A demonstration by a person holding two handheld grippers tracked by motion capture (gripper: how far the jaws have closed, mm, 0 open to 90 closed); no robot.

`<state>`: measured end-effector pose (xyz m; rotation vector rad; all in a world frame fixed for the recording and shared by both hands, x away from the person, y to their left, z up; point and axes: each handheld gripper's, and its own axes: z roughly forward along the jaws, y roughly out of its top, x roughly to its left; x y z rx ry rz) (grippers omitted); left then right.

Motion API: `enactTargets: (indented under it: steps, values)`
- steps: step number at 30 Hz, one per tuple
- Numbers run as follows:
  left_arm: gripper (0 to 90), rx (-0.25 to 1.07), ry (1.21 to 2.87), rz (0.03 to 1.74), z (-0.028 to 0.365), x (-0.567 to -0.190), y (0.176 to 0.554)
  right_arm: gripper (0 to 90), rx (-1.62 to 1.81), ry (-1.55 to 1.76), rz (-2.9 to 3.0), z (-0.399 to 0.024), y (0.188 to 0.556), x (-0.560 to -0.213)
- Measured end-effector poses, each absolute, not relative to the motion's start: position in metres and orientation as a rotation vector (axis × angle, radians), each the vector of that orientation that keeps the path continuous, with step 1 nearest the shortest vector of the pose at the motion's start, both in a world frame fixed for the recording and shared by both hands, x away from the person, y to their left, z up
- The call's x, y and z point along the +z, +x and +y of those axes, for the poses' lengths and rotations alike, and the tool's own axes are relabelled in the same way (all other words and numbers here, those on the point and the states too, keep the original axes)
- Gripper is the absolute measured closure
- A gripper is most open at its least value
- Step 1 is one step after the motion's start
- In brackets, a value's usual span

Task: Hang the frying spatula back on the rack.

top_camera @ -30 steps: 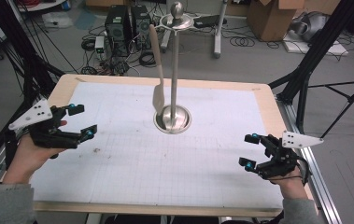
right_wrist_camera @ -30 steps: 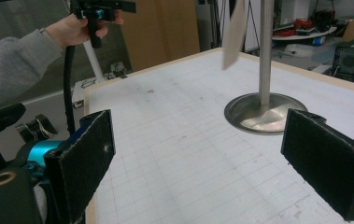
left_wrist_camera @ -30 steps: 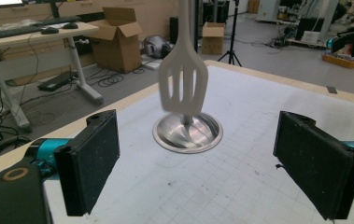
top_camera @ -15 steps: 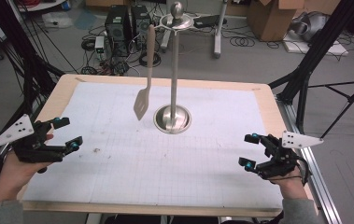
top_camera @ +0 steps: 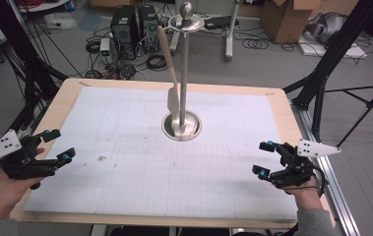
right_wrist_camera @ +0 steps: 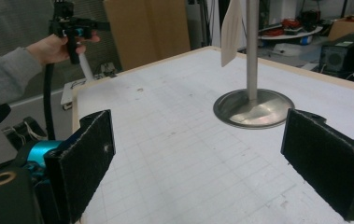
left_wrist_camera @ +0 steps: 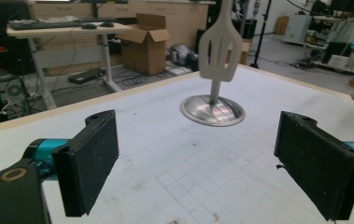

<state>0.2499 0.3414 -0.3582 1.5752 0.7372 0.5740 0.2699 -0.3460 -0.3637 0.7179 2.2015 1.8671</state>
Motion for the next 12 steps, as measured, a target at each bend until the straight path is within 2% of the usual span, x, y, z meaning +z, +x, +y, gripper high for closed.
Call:
enactTargets:
  steps: [12]
  values:
    - [14.1, 0.647, 1.529, 0.816, 0.348, -0.3673, 0.2475, 8.6, 1.86, 0.759, 2.162, -0.3437, 0.2742, -0.368]
